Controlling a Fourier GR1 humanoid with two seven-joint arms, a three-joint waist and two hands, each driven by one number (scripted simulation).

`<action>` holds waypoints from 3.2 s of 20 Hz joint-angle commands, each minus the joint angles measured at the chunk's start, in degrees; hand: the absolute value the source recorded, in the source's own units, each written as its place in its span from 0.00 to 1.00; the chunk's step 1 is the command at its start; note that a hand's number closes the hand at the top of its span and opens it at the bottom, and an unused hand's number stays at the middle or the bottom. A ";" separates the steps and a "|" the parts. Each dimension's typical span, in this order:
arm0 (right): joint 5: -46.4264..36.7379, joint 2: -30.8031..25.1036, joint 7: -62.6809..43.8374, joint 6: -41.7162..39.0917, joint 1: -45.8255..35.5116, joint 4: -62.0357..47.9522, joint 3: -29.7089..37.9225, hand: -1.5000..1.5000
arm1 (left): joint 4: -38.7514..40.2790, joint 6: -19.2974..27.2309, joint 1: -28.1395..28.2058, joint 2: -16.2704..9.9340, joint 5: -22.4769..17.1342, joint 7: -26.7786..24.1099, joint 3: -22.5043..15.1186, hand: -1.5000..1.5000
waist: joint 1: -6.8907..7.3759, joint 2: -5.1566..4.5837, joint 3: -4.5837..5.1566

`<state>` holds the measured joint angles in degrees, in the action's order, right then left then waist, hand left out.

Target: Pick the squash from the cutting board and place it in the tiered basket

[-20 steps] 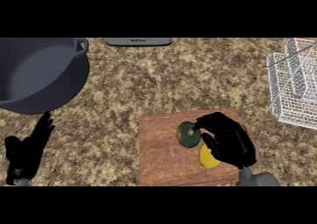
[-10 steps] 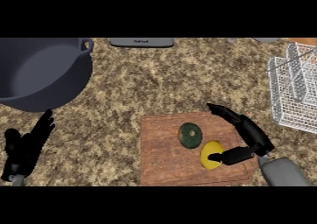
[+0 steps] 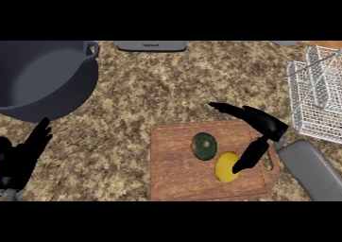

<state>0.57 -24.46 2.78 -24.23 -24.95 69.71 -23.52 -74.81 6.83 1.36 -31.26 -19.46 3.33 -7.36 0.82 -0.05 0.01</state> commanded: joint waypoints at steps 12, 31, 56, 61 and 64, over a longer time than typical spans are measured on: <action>-2.73 4.44 -21.26 -12.20 -6.36 2.49 1.96 0.00 | -0.67 -1.92 -0.43 2.17 3.94 2.55 4.14 0.50 | -0.69 0.07 0.00; -14.49 7.93 -10.68 -19.68 -5.96 -11.02 11.12 0.00 | -5.99 -6.95 4.20 6.55 8.53 4.50 10.53 0.50 | -0.28 0.02 -0.03; -28.37 20.62 -3.60 -10.88 -4.35 -18.99 12.04 0.00 | -5.82 -13.50 4.54 10.72 14.07 4.32 16.77 0.50 | -0.34 0.02 -0.02; -27.81 20.48 -5.90 -15.22 -2.82 -15.30 13.02 0.00 | 2.05 -12.64 -1.95 12.42 17.33 2.03 17.14 0.50 | -0.81 0.05 0.00; -29.91 20.49 -0.85 -14.30 -5.69 -22.58 12.84 0.00 | -4.02 -13.33 0.99 11.99 16.17 6.04 17.60 0.50 | -0.38 -0.01 -0.03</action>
<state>-28.23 -4.23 -0.70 -37.52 -29.96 51.06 -10.51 -77.77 -5.08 2.23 -18.47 -3.03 7.90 9.24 0.26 0.35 0.19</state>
